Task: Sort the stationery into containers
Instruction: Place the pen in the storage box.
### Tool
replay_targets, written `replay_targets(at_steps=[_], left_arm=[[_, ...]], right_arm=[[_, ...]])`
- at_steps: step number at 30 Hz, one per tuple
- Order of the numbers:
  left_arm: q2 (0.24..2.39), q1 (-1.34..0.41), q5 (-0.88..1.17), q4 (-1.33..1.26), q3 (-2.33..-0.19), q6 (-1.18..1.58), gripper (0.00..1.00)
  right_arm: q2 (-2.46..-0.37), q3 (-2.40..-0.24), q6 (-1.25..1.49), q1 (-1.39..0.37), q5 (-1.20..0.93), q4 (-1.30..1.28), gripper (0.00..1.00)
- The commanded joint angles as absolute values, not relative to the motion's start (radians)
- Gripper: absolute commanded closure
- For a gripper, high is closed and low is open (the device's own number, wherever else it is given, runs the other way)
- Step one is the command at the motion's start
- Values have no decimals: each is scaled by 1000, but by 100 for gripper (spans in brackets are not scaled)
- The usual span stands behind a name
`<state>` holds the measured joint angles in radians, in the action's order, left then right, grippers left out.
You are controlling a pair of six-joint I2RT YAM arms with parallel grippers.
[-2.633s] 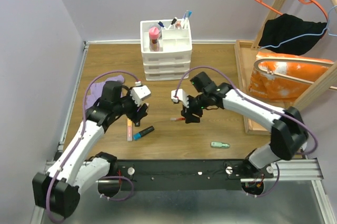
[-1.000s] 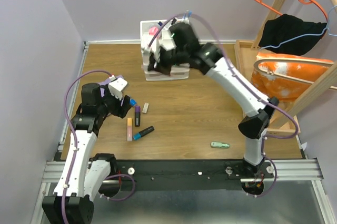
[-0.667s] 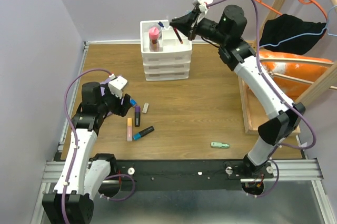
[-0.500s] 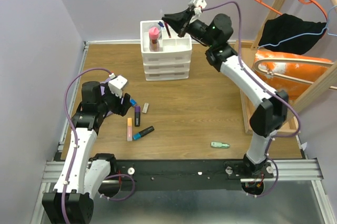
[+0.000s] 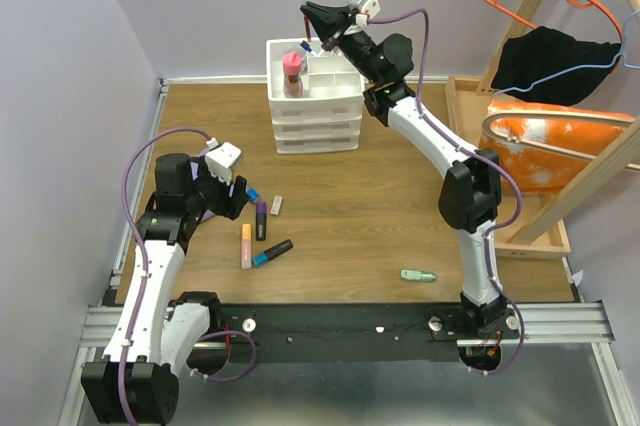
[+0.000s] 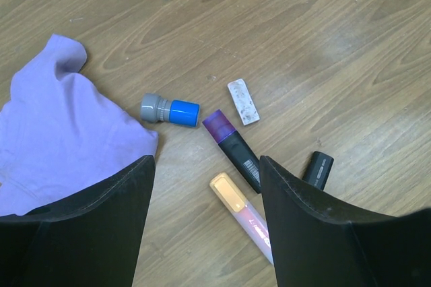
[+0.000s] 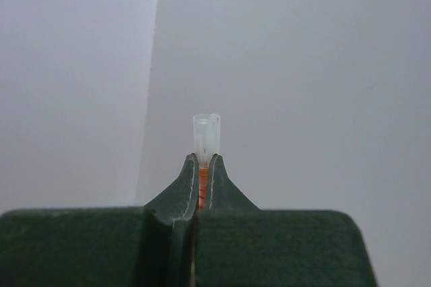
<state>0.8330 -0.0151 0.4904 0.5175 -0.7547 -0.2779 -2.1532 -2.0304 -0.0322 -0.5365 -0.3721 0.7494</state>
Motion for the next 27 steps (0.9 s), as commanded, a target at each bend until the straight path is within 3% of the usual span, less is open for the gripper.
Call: replay_targets(at_steps=[1,11,22,25,26,27], left_arm=[[845,-9,505,477,-736,-252,28],[865,15,512,454,-727,-232,28],[862,17,517,448,-724,-215,28],[856,20,520,445,-721,-207,28],[854,21,519,443,-719,-207,28],[851,21,520,445,-719,-207,28]], right_arm=[[-2241,-2100,-118,-540,-318,767,100],[-2333,-2114,-198,-537,-270,701,99],[-2286,-2002,-242,-537,-222,663,99],[-2252,-1941,-245,-537,-215,701,88],[-2225,-1928,-238,-537,-215,712,77],[-2214,-1916,-232,-537,-219,721,71]])
